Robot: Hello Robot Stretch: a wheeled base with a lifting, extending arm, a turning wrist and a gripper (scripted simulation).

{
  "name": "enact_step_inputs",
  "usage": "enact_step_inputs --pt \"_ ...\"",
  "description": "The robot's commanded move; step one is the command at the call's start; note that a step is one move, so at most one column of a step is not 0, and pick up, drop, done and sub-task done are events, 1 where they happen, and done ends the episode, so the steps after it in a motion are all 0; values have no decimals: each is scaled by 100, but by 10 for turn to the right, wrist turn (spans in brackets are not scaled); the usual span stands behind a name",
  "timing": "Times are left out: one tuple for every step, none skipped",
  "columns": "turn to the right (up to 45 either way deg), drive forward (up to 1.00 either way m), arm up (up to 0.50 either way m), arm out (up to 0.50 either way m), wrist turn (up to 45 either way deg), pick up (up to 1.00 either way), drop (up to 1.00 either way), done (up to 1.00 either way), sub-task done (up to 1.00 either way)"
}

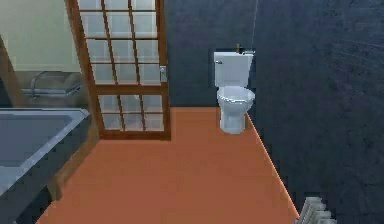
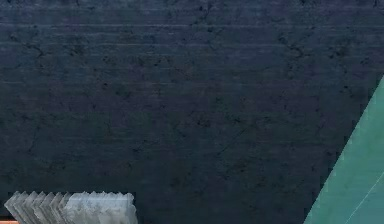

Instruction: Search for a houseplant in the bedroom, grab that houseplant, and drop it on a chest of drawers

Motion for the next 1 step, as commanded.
enact_step_inputs --pt "0 100 0 0 0 0 0 0 0"
